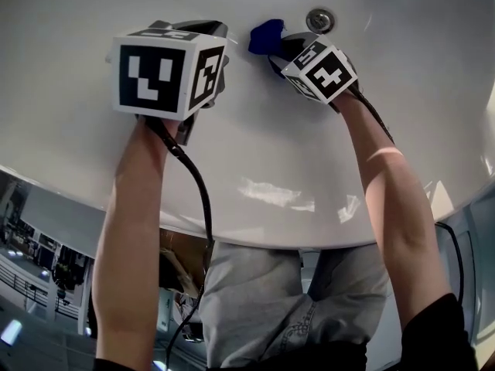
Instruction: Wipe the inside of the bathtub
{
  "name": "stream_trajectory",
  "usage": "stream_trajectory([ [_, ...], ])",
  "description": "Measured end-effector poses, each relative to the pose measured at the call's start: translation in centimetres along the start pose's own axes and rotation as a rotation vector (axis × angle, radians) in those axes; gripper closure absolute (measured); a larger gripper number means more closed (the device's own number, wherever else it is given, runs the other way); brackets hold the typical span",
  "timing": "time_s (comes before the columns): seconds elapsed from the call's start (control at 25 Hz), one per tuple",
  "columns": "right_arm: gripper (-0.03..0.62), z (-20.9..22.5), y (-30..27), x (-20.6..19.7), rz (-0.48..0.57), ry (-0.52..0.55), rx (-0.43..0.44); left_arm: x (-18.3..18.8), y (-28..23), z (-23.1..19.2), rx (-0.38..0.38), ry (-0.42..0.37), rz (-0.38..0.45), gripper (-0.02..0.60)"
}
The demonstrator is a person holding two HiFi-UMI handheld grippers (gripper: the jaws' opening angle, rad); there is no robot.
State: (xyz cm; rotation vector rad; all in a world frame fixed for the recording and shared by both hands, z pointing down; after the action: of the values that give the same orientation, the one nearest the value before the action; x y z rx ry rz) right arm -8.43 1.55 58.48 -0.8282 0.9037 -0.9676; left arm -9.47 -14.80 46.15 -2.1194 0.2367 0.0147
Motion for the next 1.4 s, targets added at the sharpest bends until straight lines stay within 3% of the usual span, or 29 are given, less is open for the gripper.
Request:
stream_trajectory([
  [0.44, 0.487, -2.8, -3.0, -3.2, -0.099, 0.092, 0.06, -3.5, -1.8, 1.0, -0.008, 0.029, -0.029, 0.577],
  [0.56, 0.487, -3.5, -3.5, -4.1, -0.119, 0.072, 0.079, -3.9, -2.0, 1.2, -0.007, 0.034, -0.028, 0.577],
  [1.4, 0.491, -8.1, 0.7, -3.4, -0.132, 0.105, 0.271, -4.9, -1.3, 2.9, 0.008, 0.091, -0.003, 0.577],
])
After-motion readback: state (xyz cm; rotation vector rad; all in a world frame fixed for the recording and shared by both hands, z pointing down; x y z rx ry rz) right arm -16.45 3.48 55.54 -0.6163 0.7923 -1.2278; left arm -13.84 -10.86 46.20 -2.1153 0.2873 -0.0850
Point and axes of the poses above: the fingertips, and each gripper's own axes: y backward along the fingers, z to its right, x out of its top, the point moved 8 cm from there along y, backward along the fingers, and after that the axes turned 11 degrees about -x, right-handed, at the moved point
